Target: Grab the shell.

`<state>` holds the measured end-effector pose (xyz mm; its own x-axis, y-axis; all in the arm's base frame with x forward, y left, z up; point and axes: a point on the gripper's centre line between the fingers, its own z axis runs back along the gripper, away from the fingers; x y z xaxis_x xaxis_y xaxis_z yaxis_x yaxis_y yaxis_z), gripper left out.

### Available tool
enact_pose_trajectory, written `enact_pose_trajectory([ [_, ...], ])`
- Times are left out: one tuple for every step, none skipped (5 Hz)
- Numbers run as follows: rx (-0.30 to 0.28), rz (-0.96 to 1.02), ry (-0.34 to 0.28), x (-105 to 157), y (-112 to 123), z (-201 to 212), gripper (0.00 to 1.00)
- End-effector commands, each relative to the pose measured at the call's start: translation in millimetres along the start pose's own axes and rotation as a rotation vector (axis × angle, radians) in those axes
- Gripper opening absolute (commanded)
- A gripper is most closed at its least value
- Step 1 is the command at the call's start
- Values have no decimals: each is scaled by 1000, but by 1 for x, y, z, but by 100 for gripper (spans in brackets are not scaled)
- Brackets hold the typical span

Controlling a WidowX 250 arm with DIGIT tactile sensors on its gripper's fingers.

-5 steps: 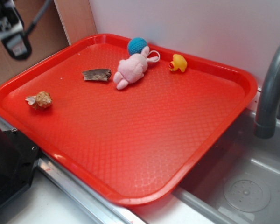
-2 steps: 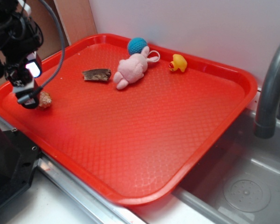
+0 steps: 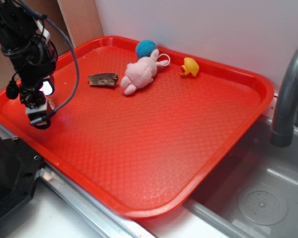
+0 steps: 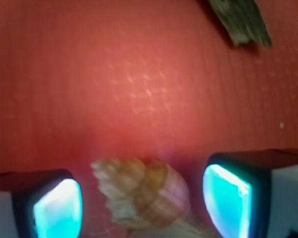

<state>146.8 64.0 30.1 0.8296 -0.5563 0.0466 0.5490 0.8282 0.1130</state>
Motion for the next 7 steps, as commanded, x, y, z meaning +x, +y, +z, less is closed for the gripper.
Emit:
enact_pose_trajectory([
  [-14,-2,32,-10,0,-16,100],
  [-12,30,37,-17,-5,-20,0],
  [-12,49,40,-17,-8,-26,0],
  [-6,72,65,-13,-8,-28,0],
  [-1,185,31,11,-1,12,0],
  [-50,290,-13,49,-4,62,0],
  [-83,365,-9,66,-10,113,0],
])
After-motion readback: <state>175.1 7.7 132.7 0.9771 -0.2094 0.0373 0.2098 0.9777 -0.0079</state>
